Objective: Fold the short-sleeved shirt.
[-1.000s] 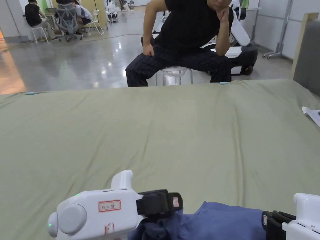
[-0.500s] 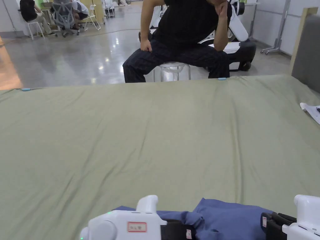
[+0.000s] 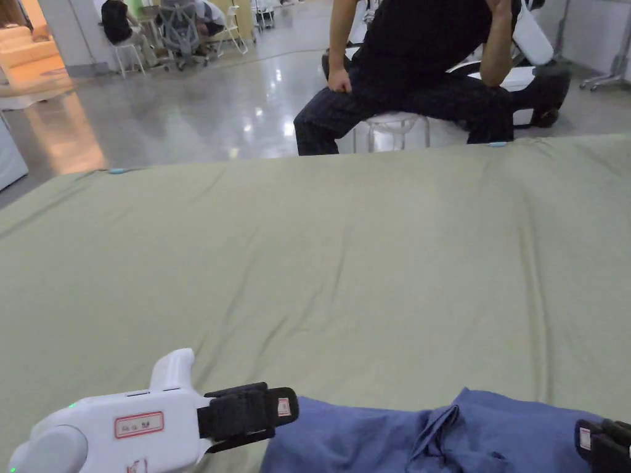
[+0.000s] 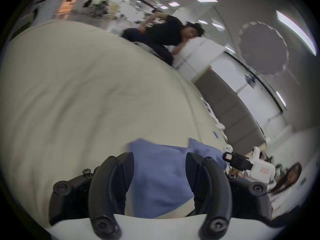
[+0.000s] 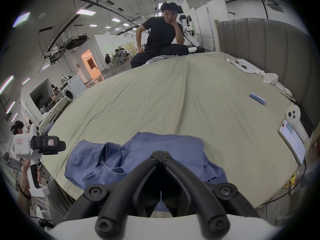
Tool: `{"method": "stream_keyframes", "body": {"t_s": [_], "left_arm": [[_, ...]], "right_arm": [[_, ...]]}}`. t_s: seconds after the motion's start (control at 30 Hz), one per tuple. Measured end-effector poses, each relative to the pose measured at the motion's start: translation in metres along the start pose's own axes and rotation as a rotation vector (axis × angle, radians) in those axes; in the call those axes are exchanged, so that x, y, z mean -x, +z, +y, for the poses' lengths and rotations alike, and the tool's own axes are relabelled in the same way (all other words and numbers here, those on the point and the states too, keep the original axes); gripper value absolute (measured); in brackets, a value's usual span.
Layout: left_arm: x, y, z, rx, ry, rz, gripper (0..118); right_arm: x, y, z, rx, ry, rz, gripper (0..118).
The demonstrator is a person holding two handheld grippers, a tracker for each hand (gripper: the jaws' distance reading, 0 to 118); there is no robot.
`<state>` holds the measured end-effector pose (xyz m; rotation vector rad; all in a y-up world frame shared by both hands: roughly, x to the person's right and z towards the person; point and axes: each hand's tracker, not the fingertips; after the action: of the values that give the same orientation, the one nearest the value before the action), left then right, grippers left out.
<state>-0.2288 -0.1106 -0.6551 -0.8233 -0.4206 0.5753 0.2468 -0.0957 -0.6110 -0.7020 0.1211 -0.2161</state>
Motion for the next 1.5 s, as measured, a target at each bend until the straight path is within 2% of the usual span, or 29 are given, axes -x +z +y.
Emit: {"method": "stream_keyframes", "body": {"t_s": [0.1, 0.23, 0.3, 0.37, 0.4, 0.43, 0.5, 0.53, 0.7, 0.83, 0.9, 0.97, 1.03, 1.1, 1.27, 1.3, 1.37, 1.4, 1.5], "left_arm": [[0.039, 0.000, -0.010, 0.037, 0.205, -0.032, 62], [0.063, -0.036, -0.036, 0.056, 0.402, -0.273, 62], [0.065, -0.059, -0.046, 0.116, 0.416, -0.332, 60], [0.060, -0.067, -0.051, 0.082, 0.412, -0.402, 55], [0.056, -0.070, -0.050, 0.078, 0.416, -0.400, 47], [0.055, -0.070, -0.050, 0.076, 0.414, -0.372, 14], [0.056, -0.069, -0.052, 0.060, 0.405, -0.283, 12], [0.051, -0.068, -0.050, 0.074, 0.416, -0.314, 12], [0.038, -0.018, -0.026, -0.013, 0.353, -0.286, 12], [-0.006, 0.040, 0.018, -0.072, -0.017, -0.015, 12], [-0.039, 0.048, 0.027, -0.090, -0.085, -0.010, 12], [-0.079, 0.038, 0.028, -0.060, -0.148, -0.069, 12], [-0.121, 0.008, 0.020, -0.023, -0.240, -0.023, 12], [-0.140, -0.031, 0.012, 0.024, -0.328, -0.057, 12], [-0.175, -0.125, -0.020, 0.183, -0.361, -0.050, 12], [-0.180, -0.137, -0.025, 0.217, -0.386, -0.042, 15], [-0.181, -0.148, -0.029, 0.240, -0.389, -0.076, 46], [-0.182, -0.147, -0.030, 0.241, -0.364, -0.151, 52], [-0.179, -0.126, -0.023, 0.182, -0.300, -0.230, 52]], "right_arm": [[0.006, -0.004, -0.001, 0.011, -0.012, 0.032, 0], [0.015, 0.001, -0.003, 0.024, 0.014, 0.034, 0], [0.016, 0.004, -0.003, 0.026, 0.024, 0.017, 0], [0.013, 0.007, -0.002, 0.023, 0.016, 0.008, 0], [0.012, 0.009, -0.002, 0.021, 0.009, 0.004, 0], [0.010, 0.011, -0.002, 0.017, 0.003, -0.002, 0], [0.008, 0.012, -0.001, 0.010, -0.007, -0.011, 0], [0.006, 0.013, -0.001, 0.009, -0.011, -0.012, 0], [0.003, 0.013, 0.001, -0.003, -0.012, -0.009, 0], [0.000, 0.009, 0.003, -0.022, -0.013, 0.006, 0], [0.002, 0.006, 0.005, -0.028, -0.024, 0.021, 0], [0.004, 0.005, 0.006, -0.028, -0.026, 0.030, 0], [0.006, 0.007, 0.007, -0.027, -0.019, 0.036, 0], [0.007, 0.012, 0.005, -0.031, -0.010, 0.036, 0], [-0.001, 0.024, -0.001, -0.032, -0.011, 0.014, 0], [-0.004, 0.026, -0.002, -0.033, -0.006, -0.004, 0], [-0.012, 0.028, -0.004, -0.034, -0.006, -0.020, 0], [-0.017, 0.028, -0.004, -0.034, -0.018, -0.025, 0], [-0.029, 0.027, -0.006, -0.032, -0.054, -0.021, 0]]}}
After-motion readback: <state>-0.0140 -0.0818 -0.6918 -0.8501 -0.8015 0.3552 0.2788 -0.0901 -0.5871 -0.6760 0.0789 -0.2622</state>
